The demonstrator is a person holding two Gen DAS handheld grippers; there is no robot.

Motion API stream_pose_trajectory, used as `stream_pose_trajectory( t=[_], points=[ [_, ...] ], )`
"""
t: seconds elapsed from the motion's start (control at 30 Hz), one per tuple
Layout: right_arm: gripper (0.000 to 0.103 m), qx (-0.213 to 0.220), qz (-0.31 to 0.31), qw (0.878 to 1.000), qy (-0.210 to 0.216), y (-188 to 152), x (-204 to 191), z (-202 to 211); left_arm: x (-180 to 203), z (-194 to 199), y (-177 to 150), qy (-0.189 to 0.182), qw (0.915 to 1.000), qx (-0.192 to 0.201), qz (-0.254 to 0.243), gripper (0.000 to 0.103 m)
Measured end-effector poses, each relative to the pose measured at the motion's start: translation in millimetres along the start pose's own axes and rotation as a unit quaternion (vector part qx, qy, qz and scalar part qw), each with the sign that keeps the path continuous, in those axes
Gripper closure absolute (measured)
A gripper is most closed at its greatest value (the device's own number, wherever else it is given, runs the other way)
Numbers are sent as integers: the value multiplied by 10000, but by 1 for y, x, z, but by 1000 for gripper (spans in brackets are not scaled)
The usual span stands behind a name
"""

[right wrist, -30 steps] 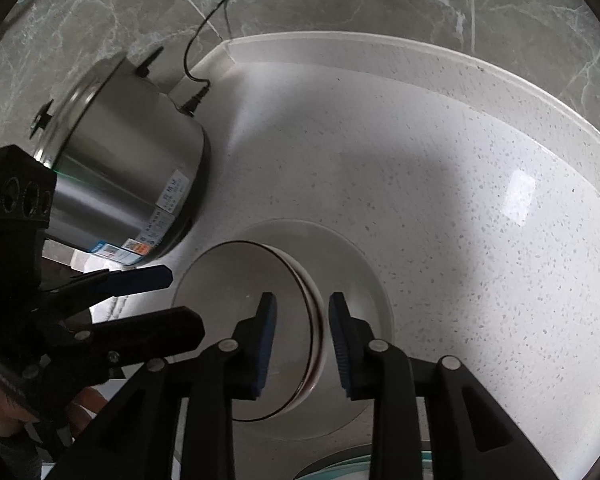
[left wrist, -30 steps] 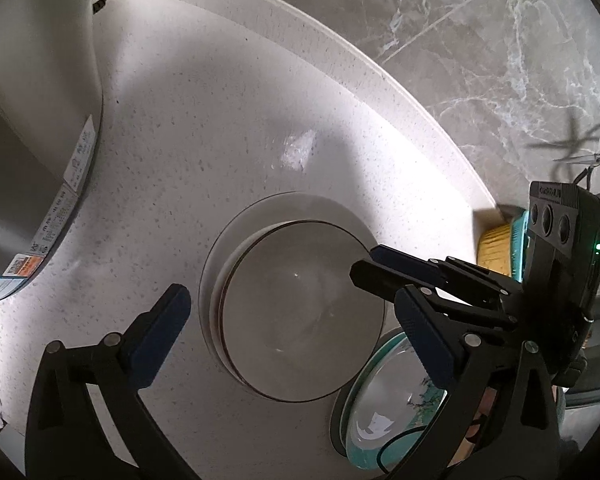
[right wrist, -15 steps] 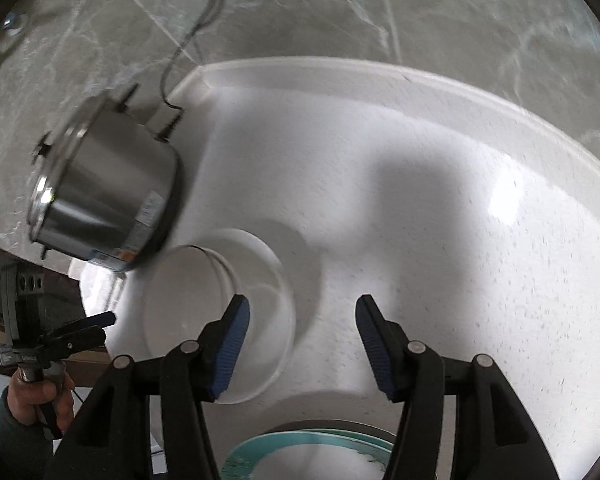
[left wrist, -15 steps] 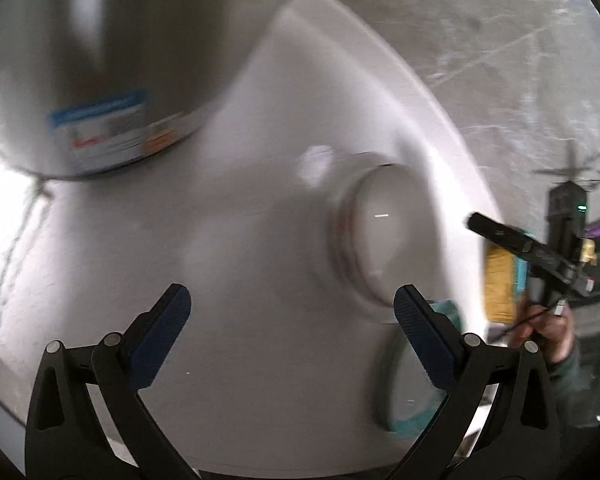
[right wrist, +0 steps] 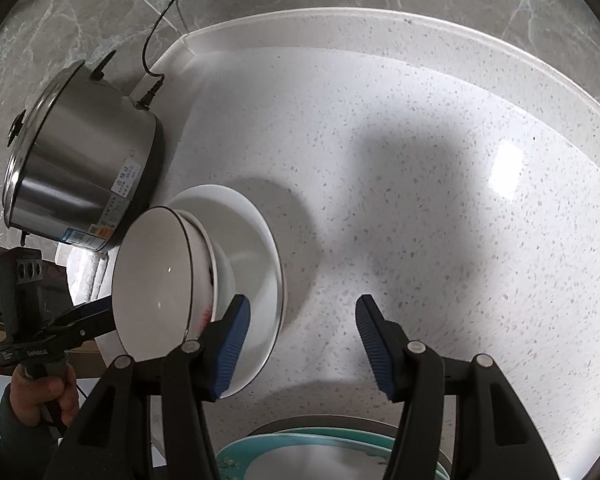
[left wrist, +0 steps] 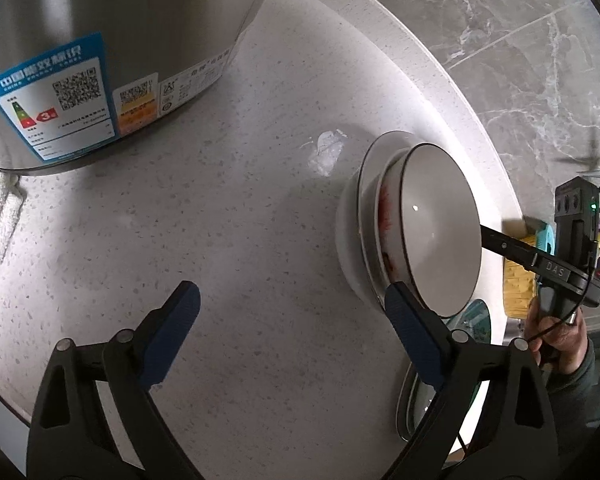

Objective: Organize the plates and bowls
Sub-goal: 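Close both grippers on the rim of the stacked bowls and plate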

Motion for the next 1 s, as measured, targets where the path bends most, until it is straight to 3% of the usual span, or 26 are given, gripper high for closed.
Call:
stream_pose_trajectory(
  t=[0.33, 0.73, 1.0],
  points=[
    [44, -61, -8, 10000, 41, 0, 4, -4, -3, -17, 8, 95, 9999, -44, 67, 9],
    [44, -151, 88, 9998, 114, -1, -4, -16, -5, -9, 24, 351, 9990, 41, -263, 8],
    [47, -267, 52, 9995, 165, -5, -5, -31, 5, -5, 29, 797, 9954, 233, -470, 8]
  ],
)
Point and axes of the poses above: each gripper's, at about its wrist camera, not at the fingertips, and z roughly against the way its jaws point, x to its right, y to its top, the point moved 7 cm from there along -z, roughly the way its jaws point, and after that the axes turned 6 degrees about z, right-handed, at the moved point
